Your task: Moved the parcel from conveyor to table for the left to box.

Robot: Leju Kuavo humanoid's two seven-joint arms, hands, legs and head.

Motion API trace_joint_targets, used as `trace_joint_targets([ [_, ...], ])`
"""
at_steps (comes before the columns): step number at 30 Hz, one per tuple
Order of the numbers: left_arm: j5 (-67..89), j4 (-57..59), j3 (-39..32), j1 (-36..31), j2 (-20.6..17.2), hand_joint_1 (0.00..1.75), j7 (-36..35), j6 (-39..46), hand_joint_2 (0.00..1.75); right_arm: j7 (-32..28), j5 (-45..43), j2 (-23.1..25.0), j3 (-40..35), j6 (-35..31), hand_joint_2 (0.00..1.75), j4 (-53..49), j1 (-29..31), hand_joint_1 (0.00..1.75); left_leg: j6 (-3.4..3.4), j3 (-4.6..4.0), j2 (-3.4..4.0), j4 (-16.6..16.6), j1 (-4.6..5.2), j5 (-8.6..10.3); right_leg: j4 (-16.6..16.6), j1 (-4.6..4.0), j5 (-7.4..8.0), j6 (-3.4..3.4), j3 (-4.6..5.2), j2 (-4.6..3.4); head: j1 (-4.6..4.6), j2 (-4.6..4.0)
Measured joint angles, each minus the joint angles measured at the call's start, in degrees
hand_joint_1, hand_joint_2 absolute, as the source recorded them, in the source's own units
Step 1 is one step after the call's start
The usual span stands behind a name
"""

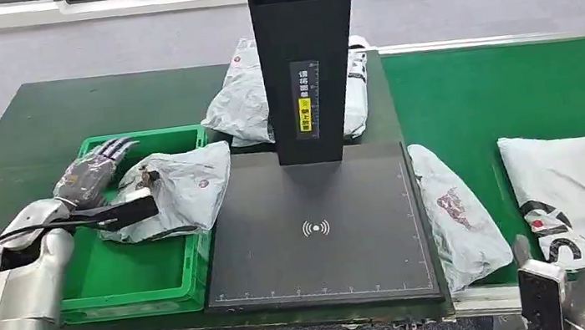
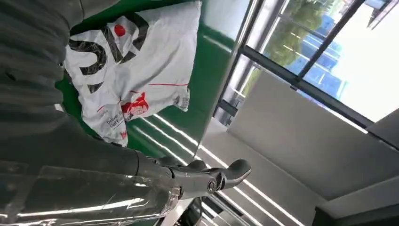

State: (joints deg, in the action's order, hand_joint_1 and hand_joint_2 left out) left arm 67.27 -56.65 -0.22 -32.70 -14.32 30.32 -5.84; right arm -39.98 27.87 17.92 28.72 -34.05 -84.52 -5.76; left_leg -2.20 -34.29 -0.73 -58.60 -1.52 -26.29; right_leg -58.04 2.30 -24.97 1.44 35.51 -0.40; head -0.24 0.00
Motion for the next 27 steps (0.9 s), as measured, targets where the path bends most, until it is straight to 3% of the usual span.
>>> trace_joint_targets([
  [20, -9.44, -13.82, -11.52, 3.54, 6.52, 0.0, 5.2, 3.43, 1.75, 0.0, 1.03, 0.04, 2.56, 1.66, 1.75, 0.42, 0.23, 0.0, 0.02, 0.01, -0.01, -0.01, 0.0, -0.02, 0.0, 0.01, -0.01, -0.01, 0.01, 0.01, -0.02, 0.0],
  [27, -24.85, -20.04, -17.98, 1.75, 11.56, 0.0, 3.98, 1.58, 1.75, 0.09, 3.62, -0.07, 5.02, 1.03, 1.75, 2.09, 1.8, 0.0, 0.02, 0.01, -0.02, -0.03, 0.01, -0.02, 0.0, 0.01, 0.0, 0.0, 0.0, 0.0, 0.0, 0.0],
])
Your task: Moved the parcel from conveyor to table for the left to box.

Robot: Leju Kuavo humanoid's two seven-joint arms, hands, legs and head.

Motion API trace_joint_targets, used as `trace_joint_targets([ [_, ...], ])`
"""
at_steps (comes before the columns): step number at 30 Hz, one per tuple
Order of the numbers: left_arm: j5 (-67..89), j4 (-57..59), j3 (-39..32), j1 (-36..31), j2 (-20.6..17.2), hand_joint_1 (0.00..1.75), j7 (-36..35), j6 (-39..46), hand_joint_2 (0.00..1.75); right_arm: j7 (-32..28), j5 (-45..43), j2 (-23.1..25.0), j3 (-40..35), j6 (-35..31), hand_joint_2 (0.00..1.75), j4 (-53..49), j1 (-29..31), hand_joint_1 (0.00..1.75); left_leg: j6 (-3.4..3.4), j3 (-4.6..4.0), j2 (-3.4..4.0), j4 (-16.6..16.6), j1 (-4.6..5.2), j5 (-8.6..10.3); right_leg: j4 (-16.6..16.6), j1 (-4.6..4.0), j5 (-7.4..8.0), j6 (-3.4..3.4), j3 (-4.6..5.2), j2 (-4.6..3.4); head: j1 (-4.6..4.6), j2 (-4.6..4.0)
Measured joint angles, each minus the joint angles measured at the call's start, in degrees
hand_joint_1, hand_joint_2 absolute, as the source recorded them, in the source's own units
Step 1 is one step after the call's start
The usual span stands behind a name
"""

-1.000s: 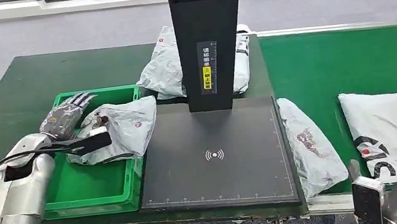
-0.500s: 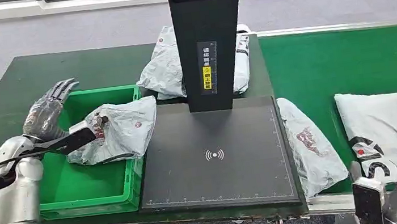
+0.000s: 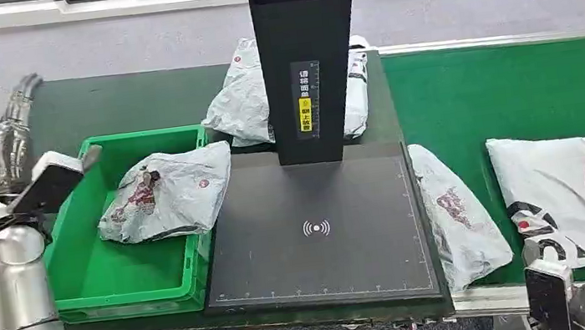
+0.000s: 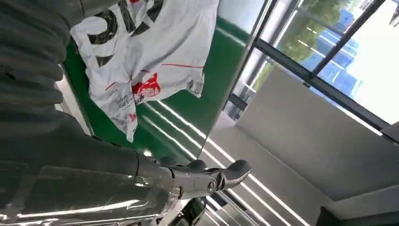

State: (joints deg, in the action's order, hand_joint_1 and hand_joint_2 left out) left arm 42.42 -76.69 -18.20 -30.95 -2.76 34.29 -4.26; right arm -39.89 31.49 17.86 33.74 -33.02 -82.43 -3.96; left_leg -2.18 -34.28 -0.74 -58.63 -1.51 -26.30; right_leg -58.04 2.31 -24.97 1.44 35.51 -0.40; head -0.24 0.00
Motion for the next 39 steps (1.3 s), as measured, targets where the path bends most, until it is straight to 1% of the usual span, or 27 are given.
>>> trace_joint_targets([
  [2, -6.72, -1.82, -1.93, -0.36, 1.73, 0.0, -0.83, -1.87, 1.75, 1.08, 2.81, -0.26, 0.84, -1.87, 1.75, 1.52, 1.43, 0.0, 0.0, 0.01, 0.02, 0.0, 0.0, 0.0, 0.0, -0.01, 0.0, 0.0, 0.0, -0.03, -0.02, 0.0],
  [5, -17.19, -4.62, -3.85, -0.26, 4.88, 0.0, -2.12, -6.24, 1.75, 5.08, 9.44, -1.99, 2.43, -5.52, 1.75, 7.03, 5.58, 0.0, 0.0, 0.04, 0.1, 0.0, 0.0, 0.0, 0.0, 0.0, 0.01, 0.0, 0.0, -0.11, 0.0, 0.0],
  [7, -22.73, -6.43, -3.94, 0.59, 7.33, 0.0, -2.04, -9.04, 1.75, 8.15, 13.59, -4.34, 2.73, -5.56, 1.75, 12.88, 8.93, 0.0, 0.01, 0.05, 0.1, -0.03, 0.03, 0.01, 0.01, 0.04, 0.05, 0.05, -0.02, -0.1, 0.0, -0.02],
  [8, -24.51, -7.16, -3.79, 1.38, 8.55, 0.0, -1.7, -10.02, 1.75, 8.64, 14.68, -5.38, 2.82, -5.27, 1.75, 15.07, 10.55, 0.0, 0.02, 0.06, 0.1, -0.03, 0.07, 0.01, 0.02, 0.08, 0.06, 0.07, -0.04, -0.11, -0.02, 0.0],
  [11, -30.83, -9.23, -1.84, 4.95, 11.79, 0.0, -0.61, -12.73, 1.75, 10.34, 17.15, -8.62, 3.09, -4.4, 1.75, 23.16, 15.22, 0.0, 0.04, 0.06, 0.1, -0.07, 0.1, 0.01, 0.02, 0.12, 0.09, 0.11, -0.06, -0.11, -0.02, -0.02],
  [16, -39.1, -10.93, 4.29, 11.04, 16.09, 0.0, 0.83, -17.42, 1.75, 14.32, 21.34, -12.74, 3.09, -6.28, 1.75, 33.17, 20.74, 0.0, 0.06, 0.03, 0.02, -0.07, 0.13, -0.01, 0.02, 0.15, 0.08, 0.13, -0.05, -0.04, -0.02, 0.0],
  [20, -40.68, -11.46, 7.65, 14.04, 17.54, 0.0, 0.85, -18.76, 1.75, 16.59, 26.33, -14.23, 3.85, -6.76, 1.75, 35.74, 21.8, 0.0, 0.08, 0.02, 0.03, -0.05, 0.13, -0.04, 0.02, 0.14, 0.04, 0.11, 0.0, -0.04, -0.02, -0.02],
  [23, -41.27, -11.96, 9.92, 16.24, 18.21, 0.0, 1.14, -20.11, 1.75, 16.85, 29.85, -15.08, 6.7, -6.87, 1.75, 36.55, 22.48, 0.0, 0.09, 0.0, 0.02, -0.04, 0.13, -0.06, 0.02, 0.14, 0.0, 0.15, -0.01, -0.02, 0.0, 0.0],
  [29, -41.31, -11.85, 13.92, 18.93, 19.0, 0.0, 1.75, -20.99, 1.75, 19.28, 34.13, -16.52, 12.14, -6.98, 1.75, 37.64, 23.06, 0.0, 0.16, -0.01, 0.01, -0.05, 0.16, -0.1, 0.03, 0.17, 0.0, 0.16, -0.02, -0.01, 0.0, 0.0],
  [32, -41.42, -11.5, 14.86, 19.57, 19.04, 0.0, 2.21, -20.59, 1.75, 21.62, 34.39, -17.99, 14.65, -6.93, 1.75, 40.86, 24.2, 0.0, 0.17, -0.01, 0.02, -0.05, 0.16, -0.11, 0.03, 0.17, 0.0, 0.16, -0.02, 0.0, 0.0, 0.0],
  [36, -41.64, -11.44, 15.21, 20.33, 18.87, 0.0, 2.77, -20.29, 1.75, 23.98, 33.1, -20.81, 16.7, -5.18, 1.75, 47.18, 25.27, 0.0, 0.16, -0.01, 0.01, -0.05, 0.16, -0.1, 0.03, 0.16, 0.0, 0.16, -0.03, 0.0, 0.0, 0.0],
  [39, -41.66, -11.48, 15.21, 20.71, 18.8, 0.0, 2.75, -20.27, 1.75, 24.5, 32.23, -21.97, 17.36, -3.9, 1.75, 49.9, 25.43, 0.0, 0.16, -0.01, 0.01, -0.05, 0.16, -0.1, 0.03, 0.16, 0.0, 0.16, -0.03, 0.0, 0.0, 0.0],
])
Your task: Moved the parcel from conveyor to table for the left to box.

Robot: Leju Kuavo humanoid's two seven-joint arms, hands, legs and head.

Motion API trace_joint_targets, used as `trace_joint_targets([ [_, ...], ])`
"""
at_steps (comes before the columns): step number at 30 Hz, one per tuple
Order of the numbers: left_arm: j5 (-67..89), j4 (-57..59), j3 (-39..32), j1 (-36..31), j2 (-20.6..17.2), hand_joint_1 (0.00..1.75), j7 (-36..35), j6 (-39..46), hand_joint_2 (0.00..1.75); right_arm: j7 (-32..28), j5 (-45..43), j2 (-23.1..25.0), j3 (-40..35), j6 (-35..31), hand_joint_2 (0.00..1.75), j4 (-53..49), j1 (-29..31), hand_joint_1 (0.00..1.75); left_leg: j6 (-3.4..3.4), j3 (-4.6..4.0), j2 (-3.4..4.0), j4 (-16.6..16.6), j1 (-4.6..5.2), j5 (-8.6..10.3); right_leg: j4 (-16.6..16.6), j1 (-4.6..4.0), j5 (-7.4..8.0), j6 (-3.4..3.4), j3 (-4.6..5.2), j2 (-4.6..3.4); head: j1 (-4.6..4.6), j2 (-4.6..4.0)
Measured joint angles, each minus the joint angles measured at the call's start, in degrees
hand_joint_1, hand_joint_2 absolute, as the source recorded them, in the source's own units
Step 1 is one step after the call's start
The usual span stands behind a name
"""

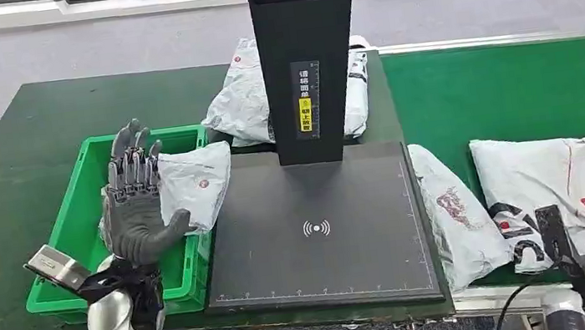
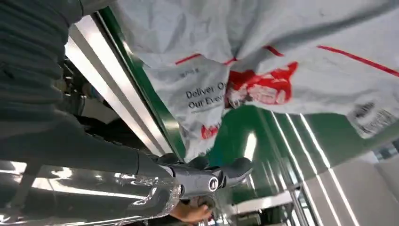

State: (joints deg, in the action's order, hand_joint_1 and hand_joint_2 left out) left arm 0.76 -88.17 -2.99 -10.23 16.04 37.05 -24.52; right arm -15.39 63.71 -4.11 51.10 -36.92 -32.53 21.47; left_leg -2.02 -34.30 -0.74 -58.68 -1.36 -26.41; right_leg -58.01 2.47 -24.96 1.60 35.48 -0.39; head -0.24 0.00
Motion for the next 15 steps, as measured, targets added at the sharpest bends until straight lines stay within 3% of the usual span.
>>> trace_joint_targets([
  [4, 0.41, -0.06, 0.0, 0.21, -0.04, 0.0, -0.04, 0.07, 1.75, 0.35, -0.67, -0.83, 0.59, 1.63, 1.75, 2.52, 0.54, 0.0, 0.0, 0.0, 0.01, 0.0, 0.0, 0.0, 0.0, 0.0, 0.0, 0.0, 0.0, 0.0, 0.0, 0.0],
  [9, 1.68, -0.13, 0.13, 0.39, -0.04, 0.0, -0.04, 0.07, 1.75, 0.09, -5.05, -1.51, 1.36, 12.53, 1.75, 4.77, 1.12, 0.0, 0.0, 0.0, 0.01, 0.0, 0.0, 0.0, 0.0, 0.0, 0.0, 0.0, 0.0, 0.0, 0.0, -0.02],
  [10, 1.75, -0.22, 0.18, 0.45, -0.04, 0.0, -0.02, 0.09, 1.75, 0.04, -5.47, -1.59, 1.49, 13.25, 1.75, 5.12, 1.24, 1.75, 0.0, 0.0, 0.01, 0.0, 0.0, 0.0, 0.0, 0.0, 0.0, 0.0, -0.01, 0.0, 0.0, 0.0],
  [15, 3.02, -0.57, 0.28, 0.64, -0.07, 0.0, 0.04, 0.43, 1.75, -1.62, -7.63, -2.12, 2.17, 20.51, 1.75, 6.52, 1.83, 1.75, 0.0, 0.01, 0.01, 0.0, 0.0, 0.0, 0.0, 0.0, 0.0, 0.0, -0.02, -0.01, 0.0, 0.0],
])
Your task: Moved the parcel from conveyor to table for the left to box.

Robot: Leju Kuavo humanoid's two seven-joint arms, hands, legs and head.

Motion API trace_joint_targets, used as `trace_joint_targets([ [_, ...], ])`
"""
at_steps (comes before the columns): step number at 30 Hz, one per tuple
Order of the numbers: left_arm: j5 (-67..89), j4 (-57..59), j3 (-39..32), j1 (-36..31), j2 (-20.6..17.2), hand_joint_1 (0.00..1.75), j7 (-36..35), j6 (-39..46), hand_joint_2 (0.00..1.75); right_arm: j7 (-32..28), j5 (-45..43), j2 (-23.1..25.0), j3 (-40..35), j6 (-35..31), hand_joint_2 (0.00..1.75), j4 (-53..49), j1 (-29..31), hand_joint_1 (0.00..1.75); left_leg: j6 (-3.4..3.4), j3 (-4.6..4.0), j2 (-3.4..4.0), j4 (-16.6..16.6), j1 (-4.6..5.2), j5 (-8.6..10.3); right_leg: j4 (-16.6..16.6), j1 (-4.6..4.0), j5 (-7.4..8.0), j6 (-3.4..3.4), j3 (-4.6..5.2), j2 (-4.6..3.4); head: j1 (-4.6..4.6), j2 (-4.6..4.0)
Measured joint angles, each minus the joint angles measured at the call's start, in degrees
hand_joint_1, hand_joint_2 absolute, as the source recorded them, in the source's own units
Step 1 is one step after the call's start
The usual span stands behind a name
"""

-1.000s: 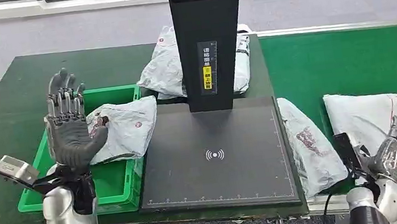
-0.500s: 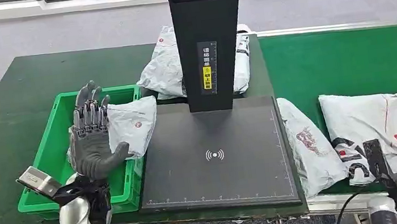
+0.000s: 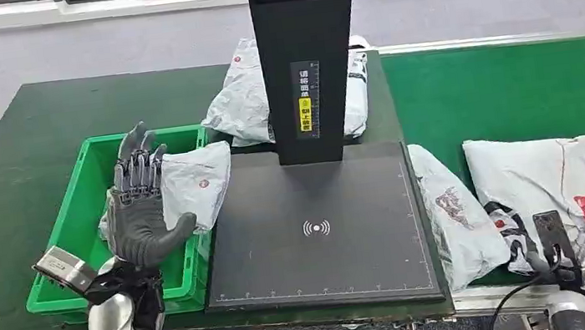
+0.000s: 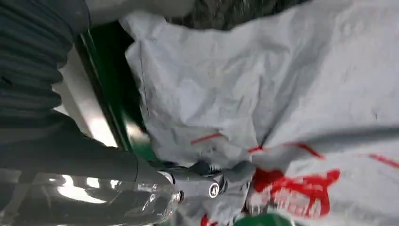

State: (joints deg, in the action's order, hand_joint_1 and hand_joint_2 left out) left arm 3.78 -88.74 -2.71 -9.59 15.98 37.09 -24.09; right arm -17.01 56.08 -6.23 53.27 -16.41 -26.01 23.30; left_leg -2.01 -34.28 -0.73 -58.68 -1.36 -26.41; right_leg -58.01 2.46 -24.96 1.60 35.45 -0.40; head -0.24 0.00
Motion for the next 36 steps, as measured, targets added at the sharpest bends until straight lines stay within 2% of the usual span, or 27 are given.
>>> trace_joint_targets([
  [3, 0.57, -0.5, 0.0, 0.54, -0.02, 0.0, 0.15, 0.44, 1.75, -0.33, -0.22, -0.02, 0.0, 2.09, 1.75, 0.59, 0.28, 1.75, 0.0, 0.0, 0.01, 0.0, 0.0, 0.0, 0.0, 0.0, 0.0, 0.0, -0.01, 0.0, 0.0, 0.0],
  [13, 1.73, -2.3, 0.0, 1.53, -0.11, 0.0, -0.02, 1.12, 1.75, 0.5, 0.46, -0.02, 0.0, 2.05, 1.75, 1.22, 2.46, 1.75, 0.0, 0.13, 0.03, 0.0, -0.02, 0.0, 0.0, -0.02, 0.0, 0.0, -0.12, -0.02, 0.0, 0.0],
  [15, 2.14, -2.91, 0.0, 1.67, -0.11, 0.0, -0.24, 1.38, 1.75, -0.47, 0.61, 0.15, 0.0, 0.29, 1.75, 1.22, 2.71, 1.75, 0.0, 0.1, 0.01, 0.0, -0.02, 0.0, 0.0, -0.02, 0.0, 0.0, -0.14, 0.01, 0.0, -0.02],
  [19, 2.82, -4.18, 0.0, 2.65, -0.11, 0.0, -0.66, 2.17, 1.75, -2.01, 2.96, 1.53, -0.57, -10.14, 1.75, 0.52, 2.66, 1.75, 0.01, 0.06, -0.01, 0.02, -0.02, 0.02, -0.01, -0.02, 0.0, 0.0, -0.15, 0.07, -0.02, -0.02],
  [21, 3.39, -4.98, -0.11, 3.2, -0.11, 0.0, -0.59, 2.38, 1.75, -4.22, 3.57, 3.97, -2.51, -17.37, 1.75, -3.42, 2.21, 1.75, 0.0, 0.08, 0.0, 0.02, -0.03, 0.03, -0.01, -0.03, 0.0, 0.0, -0.13, 0.04, 0.0, 0.0],
  [24, 3.94, -5.07, -0.17, 3.56, -0.09, 0.0, -0.35, 2.38, 1.75, -6.67, 2.54, 7.72, -6.65, -21.06, 1.75, -11.66, 0.24, 1.75, 0.0, 0.09, -0.01, 0.02, -0.04, 0.02, -0.01, -0.04, -0.03, -0.01, -0.1, 0.05, 0.0, 0.0],
  [27, 4.74, -4.55, -0.15, 3.5, 0.02, 0.0, 0.63, 2.41, 1.75, -8.66, 0.19, 11.44, -10.88, -22.71, 1.75, -20.85, -2.62, 1.75, 0.0, 0.05, -0.11, 0.03, -0.04, 0.02, -0.01, -0.03, -0.08, 0.02, -0.11, 0.14, 0.0, -0.02],
  [31, 5.84, -1.23, 0.19, 3.04, 0.15, 0.0, 2.62, 3.24, 1.75, -16.94, -5.2, 17.54, -18.48, -23.48, 1.75, -35.14, -7.09, 1.75, -0.04, 0.07, 0.09, 0.03, -0.05, -0.01, -0.01, -0.05, -0.08, -0.01, 0.05, -0.08, 0.0, 0.0],
  [36, 6.01, 0.98, 0.48, 2.74, 0.2, 0.0, 2.91, 3.85, 1.75, -16.89, -5.83, 21.59, -23.34, -23.53, 1.75, -44.6, -9.84, 1.75, -0.03, 0.03, 0.03, 0.03, -0.05, 0.0, -0.01, -0.04, -0.09, 0.0, 0.03, 0.0, 0.0, 0.0],
])
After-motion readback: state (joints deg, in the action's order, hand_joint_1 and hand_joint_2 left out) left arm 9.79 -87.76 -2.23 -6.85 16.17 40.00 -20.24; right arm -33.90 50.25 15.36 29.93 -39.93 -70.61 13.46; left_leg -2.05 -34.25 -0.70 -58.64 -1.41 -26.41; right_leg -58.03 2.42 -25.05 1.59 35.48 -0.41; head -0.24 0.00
